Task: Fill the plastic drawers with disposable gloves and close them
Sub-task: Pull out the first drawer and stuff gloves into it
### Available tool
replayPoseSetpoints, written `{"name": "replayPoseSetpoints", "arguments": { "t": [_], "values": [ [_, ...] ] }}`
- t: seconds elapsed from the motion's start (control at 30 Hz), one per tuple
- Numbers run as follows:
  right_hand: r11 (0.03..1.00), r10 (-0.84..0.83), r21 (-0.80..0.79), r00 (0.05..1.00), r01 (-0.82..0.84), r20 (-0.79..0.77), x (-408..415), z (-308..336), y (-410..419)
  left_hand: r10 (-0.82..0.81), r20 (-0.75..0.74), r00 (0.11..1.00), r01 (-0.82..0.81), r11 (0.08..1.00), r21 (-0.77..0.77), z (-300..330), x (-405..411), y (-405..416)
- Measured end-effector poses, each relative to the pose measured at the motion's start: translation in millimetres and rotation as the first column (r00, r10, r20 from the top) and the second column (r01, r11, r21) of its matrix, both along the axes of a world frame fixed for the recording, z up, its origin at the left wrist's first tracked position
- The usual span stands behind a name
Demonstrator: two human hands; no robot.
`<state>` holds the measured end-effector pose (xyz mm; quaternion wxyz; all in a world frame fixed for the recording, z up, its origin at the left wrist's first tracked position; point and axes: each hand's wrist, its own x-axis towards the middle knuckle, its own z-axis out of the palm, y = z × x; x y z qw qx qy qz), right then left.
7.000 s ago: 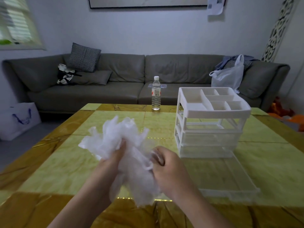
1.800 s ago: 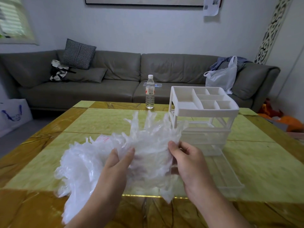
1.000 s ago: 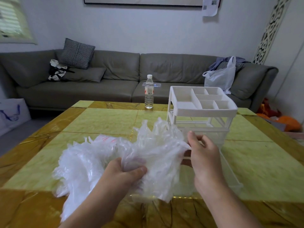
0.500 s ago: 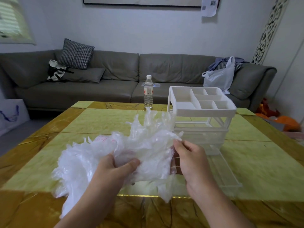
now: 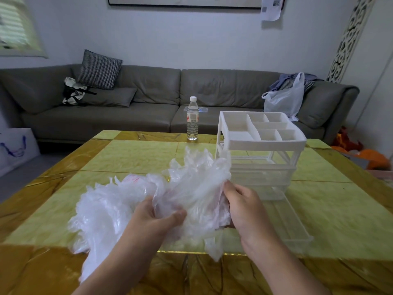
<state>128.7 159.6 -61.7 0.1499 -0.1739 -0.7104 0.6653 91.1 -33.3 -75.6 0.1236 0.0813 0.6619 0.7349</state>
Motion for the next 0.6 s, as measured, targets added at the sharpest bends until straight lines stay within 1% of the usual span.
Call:
{"name": "replayPoseSetpoints", "arguments": {
  "t": [0.03,0.1,0.13,0.17,0.2,0.23,0.3,0.33,0.4,0.53,0.6],
  "values": [
    [0.994,0.039,-0.104,0.999,-0.035,0.037,0.9,0.8,0.8,0.011,-0.003,1.0,-0.011,1.0,0.003,0.9,0.7,0.7],
    [0.924,0.201,-0.348,0.976,-0.159,0.088,6.1,8.5,-4.1,0.024,-0.011,1.0,-0.024,1.0,0.005,1.9,1.2,1.5],
    [0.889,0.275,-0.403,0.957,-0.216,0.094,8.4,11.3,-6.4,0.02,-0.016,1.0,-0.02,1.0,0.004,3.0,1.7,1.7],
    [0.873,0.324,-0.413,0.941,-0.258,0.098,9.0,11.2,-8.4,0.007,-0.028,1.0,-0.007,1.0,0.003,4.4,1.9,1.8],
    [0.885,0.333,-0.381,0.936,-0.268,0.114,8.5,9.3,-9.6,-0.007,-0.036,0.999,0.007,1.0,0.002,6.3,2.7,2.4],
    [0.915,0.304,-0.318,0.943,-0.249,0.138,6.6,6.1,-9.6,-0.009,-0.038,0.999,0.009,1.0,-0.003,6.9,3.3,2.7],
    [0.963,0.238,-0.168,0.957,-0.211,0.164,5.1,0.2,-10.9,0.026,-0.044,0.999,-0.028,0.999,-0.024,8.9,4.5,4.1],
    [0.97,0.226,-0.132,0.961,-0.206,0.162,5.5,-1.6,-12.5,0.045,-0.055,0.997,-0.047,0.998,-0.045,9.6,4.9,4.8],
    [0.963,0.252,-0.131,0.956,-0.233,0.151,6.6,-2.7,-15.6,0.075,-0.067,0.995,-0.08,0.994,-0.077,9.5,3.6,5.1],
    [0.941,0.335,-0.084,0.934,-0.327,0.126,7.3,-0.7,-16.9,0.15,0.061,0.987,-0.148,0.988,-0.038,13.7,3.8,4.6],
    [0.941,0.338,-0.073,0.932,-0.331,0.129,7.5,1.0,-18.1,0.168,0.076,0.983,-0.165,0.985,-0.045,17.1,2.1,2.8]
  ]
}}
